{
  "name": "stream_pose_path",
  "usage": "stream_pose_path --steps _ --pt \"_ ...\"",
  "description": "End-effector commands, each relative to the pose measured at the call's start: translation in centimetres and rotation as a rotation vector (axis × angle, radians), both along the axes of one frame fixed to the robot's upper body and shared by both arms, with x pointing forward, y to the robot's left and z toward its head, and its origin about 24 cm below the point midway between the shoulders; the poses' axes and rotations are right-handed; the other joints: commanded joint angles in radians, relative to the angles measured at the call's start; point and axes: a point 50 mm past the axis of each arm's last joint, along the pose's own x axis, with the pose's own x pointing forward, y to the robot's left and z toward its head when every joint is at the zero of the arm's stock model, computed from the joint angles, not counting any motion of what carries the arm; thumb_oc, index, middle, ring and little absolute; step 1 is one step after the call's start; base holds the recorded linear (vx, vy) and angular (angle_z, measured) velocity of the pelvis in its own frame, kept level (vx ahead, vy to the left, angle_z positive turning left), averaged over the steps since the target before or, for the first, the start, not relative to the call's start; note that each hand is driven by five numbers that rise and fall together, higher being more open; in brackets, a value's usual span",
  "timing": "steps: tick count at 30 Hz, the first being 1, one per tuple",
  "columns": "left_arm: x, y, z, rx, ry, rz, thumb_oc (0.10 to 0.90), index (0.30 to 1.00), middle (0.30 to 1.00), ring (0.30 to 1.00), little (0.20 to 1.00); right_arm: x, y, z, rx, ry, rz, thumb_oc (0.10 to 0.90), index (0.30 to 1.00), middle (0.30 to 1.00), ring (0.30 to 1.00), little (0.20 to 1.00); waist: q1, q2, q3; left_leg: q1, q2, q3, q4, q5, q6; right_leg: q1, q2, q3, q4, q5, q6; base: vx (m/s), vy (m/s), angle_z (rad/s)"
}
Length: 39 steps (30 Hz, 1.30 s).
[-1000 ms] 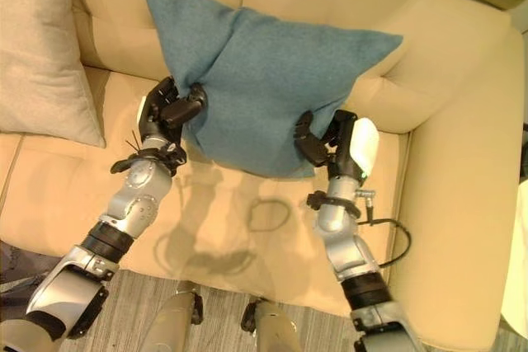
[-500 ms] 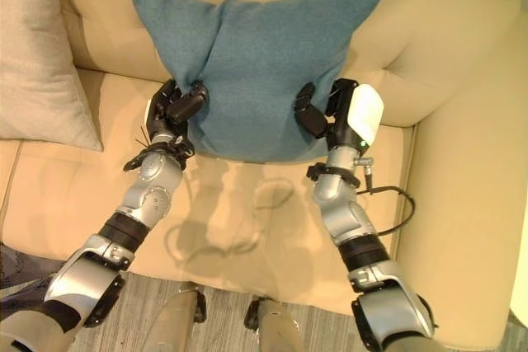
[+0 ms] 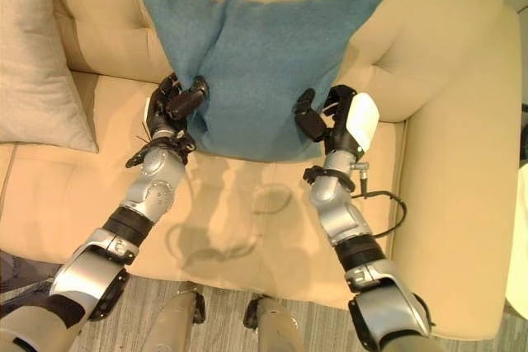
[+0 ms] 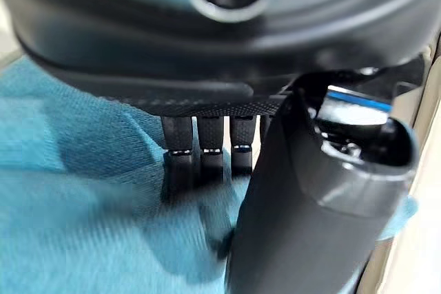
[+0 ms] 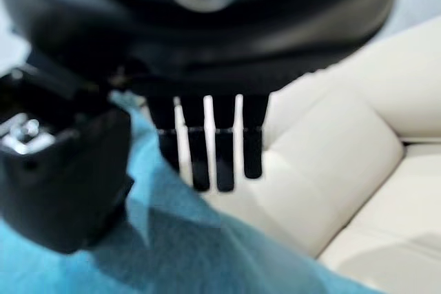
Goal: Pick up all the scattered cushions and arrange them neatly on the sofa.
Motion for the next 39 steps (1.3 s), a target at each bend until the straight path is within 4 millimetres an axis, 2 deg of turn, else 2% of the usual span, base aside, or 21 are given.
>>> stream_pose_path --steps 1,3,4,7,10,11,13,15,17,21,23,24,27,29,30,31,34,39 --pt "1.0 0.1 3.2 0.255 -0.133 -0.004 0.8 0.9 0.9 0.9 0.9 -0.9 -0.6 2.2 -0.012 -0.151 0.036 0.8 0.9 0.9 0.9 0.9 0.005 0.011 -0.102 0.069 0.013 0.045 0.005 -0.193 -0.055 0.035 -0.031 0.0 0.019 -0.141 0.065 0.0 0.0 0.0" --pt "0.8 1.6 3.2 0.319 -0.142 0.047 0.8 0.9 0.9 0.9 0.9 -1.3 -1.1 1.5 -0.004 -0.131 0.033 0.8 0.9 0.9 0.9 0.9 0.012 0.012 -0.106 0.077 0.013 0.046 0.005 -0.194 -0.055 0.046 -0.031 -0.003 0.018 -0.145 0.064 0.0 0.0 0.0" --pt "0.8 1.6 3.2 0.32 -0.141 0.048 0.8 0.9 0.9 0.9 0.9 -1.4 -1.1 1.5 -0.004 -0.129 0.033 0.8 0.9 0.9 0.9 0.9 0.011 0.012 -0.107 0.078 0.013 0.046 0.005 -0.194 -0.055 0.047 -0.031 -0.003 0.017 -0.145 0.064 0.0 0.0 0.0" --pt "0.9 4.3 2.4 0.343 -0.094 0.142 0.8 0.9 0.9 0.9 0.9 -2.1 -1.4 0.2 -0.007 -0.084 0.041 0.8 0.9 0.9 0.9 0.9 0.016 0.009 -0.115 0.092 0.015 0.045 0.005 -0.196 -0.054 0.061 -0.029 -0.005 0.018 -0.153 0.062 0.0 0.0 0.0" --pt "0.6 5.6 2.5 0.352 -0.101 0.167 0.8 0.9 0.9 0.9 0.9 -2.4 -1.7 -0.3 0.011 -0.074 0.044 0.8 0.9 0.9 0.9 0.9 0.021 0.008 -0.121 0.094 0.015 0.042 0.005 -0.193 -0.054 0.065 -0.028 -0.008 0.016 -0.151 0.062 -0.03 -0.004 -0.01" --pt "-0.1 6.1 2.8 0.306 -0.145 0.134 0.8 0.9 0.9 0.9 0.9 -2.7 -2.0 -0.5 0.025 -0.065 0.041 0.8 0.9 0.9 0.9 0.9 0.027 0.009 -0.119 0.087 0.011 0.049 0.005 -0.17 -0.047 0.059 -0.032 -0.025 0.019 -0.134 0.057 -0.09 -0.009 -0.01" --pt "-1.1 6.9 2.6 0.331 -0.19 0.075 0.8 0.9 0.9 0.9 0.9 -3.0 -2.0 -1.5 0.045 -0.025 0.055 0.8 0.9 0.9 0.9 0.9 0.037 0.011 -0.125 0.094 0.012 0.049 0.005 -0.173 -0.045 0.065 -0.032 -0.027 0.019 -0.137 0.056 -0.05 0.0 0.0" --pt "-1.8 7.2 1.2 0.355 -0.159 0.052 0.8 0.9 0.9 0.9 0.9 -3.4 -1.7 -2.0 0.061 -0.002 0.098 0.8 0.9 0.9 0.9 0.9 0.04 0.006 -0.134 0.102 0.012 0.047 0.005 -0.177 -0.043 0.074 -0.031 -0.025 0.019 -0.141 0.055 0.0 0.0 0.0" --pt "-2.0 7.4 0.6 0.317 -0.148 0.046 0.8 0.9 0.9 0.9 0.9 -3.6 -1.6 -2.4 0.073 0.014 0.12 0.8 0.9 0.9 0.9 0.9 0.042 0.004 -0.141 0.111 0.013 0.045 0.005 -0.179 -0.042 0.082 -0.031 -0.023 0.02 -0.144 0.054 0.02 -0.016 0.06" --pt "-2.3 7.7 1.0 0.202 -0.168 0.026 0.8 0.9 0.9 0.9 0.9 -3.7 -0.8 -2.8 0.107 0.025 0.158 0.8 0.9 0.9 0.9 0.9 0.045 0.004 -0.149 0.124 0.015 0.033 0.005 -0.199 -0.049 0.099 -0.025 -0.014 0.017 -0.165 0.058 0.05 -0.031 0.03" --pt "-3.0 7.9 0.8 0.115 -0.189 -0.009 0.8 0.9 0.9 0.9 0.9 -4.1 -0.5 -3.2 0.144 0.024 0.177 0.8 0.9 0.9 0.9 0.9 0.048 0.005 -0.148 0.123 0.015 0.03 0.005 -0.196 -0.048 0.103 -0.024 -0.021 0.015 -0.164 0.059 -0.08 0.005 0.0" --pt "-3.4 8.1 0.4 0.101 -0.188 -0.007 0.8 0.9 0.9 0.9 0.9 -4.3 -0.6 -3.3 0.151 0.022 0.176 0.8 0.9 0.9 0.9 0.9 0.05 0.005 -0.143 0.116 0.011 0.036 0.005 -0.174 -0.041 0.095 -0.029 -0.033 0.018 -0.146 0.054 -0.09 0.023 0.02" --pt "-5.7 9.7 -1.7 0.155 -0.165 0.003 0.8 0.9 0.9 0.9 0.9 -5.7 -2.3 -4.1 0.156 0.02 0.128 0.8 0.9 0.9 0.9 0.9 0.051 -0.001 -0.154 0.135 0.013 0.034 0.005 -0.178 -0.039 0.115 -0.029 -0.036 0.018 -0.146 0.056 0.0 0.004 0.03" --pt "-8.2 10.6 -3.9 0.195 -0.126 -0.027 0.8 0.9 0.9 0.9 0.9 -6.8 -4.4 -4.6 0.138 0.025 0.058 0.8 0.9 0.9 0.9 0.9 0.055 -0.004 -0.165 0.16 0.012 0.035 0.005 -0.183 -0.036 0.14 -0.03 -0.034 0.018 -0.149 0.057 0.07 0.014 0.02" --pt "-10.6 11.3 -6.1 0.197 -0.066 -0.047 0.8 0.9 0.9 0.9 0.9 -7.9 -6.3 -5.3 0.143 0.049 -0.005 0.8 0.9 0.9 0.9 0.9 0.062 -0.007 -0.174 0.187 0.01 0.035 0.005 -0.189 -0.035 0.171 -0.03 -0.033 0.018 -0.154 0.057 0.06 0.014 0.01" --pt "-10.7 11.4 -6.1 0.196 -0.064 -0.047 0.8 0.9 0.9 0.9 0.9 -7.9 -6.3 -5.3 0.143 0.05 -0.004 0.8 0.9 0.9 0.9 0.9 0.061 -0.007 -0.174 0.188 0.009 0.035 0.005 -0.189 -0.035 0.172 -0.03 -0.033 0.018 -0.154 0.057 0.06 0.009 0.02" --pt "-14.6 11.9 -9.8 0.232 0.075 -0.12 0.8 0.9 0.9 0.9 0.9 -10.1 -8.7 -7.5 0.119 0.161 -0.077 0.8 0.9 0.9 0.9 0.9 0.071 -0.008 -0.188 0.235 0.005 0.037 0.005 -0.197 -0.032 0.218 -0.032 -0.041 0.026 -0.163 0.058 0.04 0.02 0.04" --pt "-20.2 13.1 -15.6 0.329 0.367 -0.187 0.8 0.9 0.9 0.9 0.9 -13.4 -10.7 -11.2 0.128 0.338 -0.147 0.8 0.9 0.9 0.9 0.9 0.085 -0.003 -0.202 0.302 0.0 0.032 0.005 -0.209 -0.03 0.287 -0.028 -0.056 0.035 -0.182 0.059 0.03 0.018 0.02"
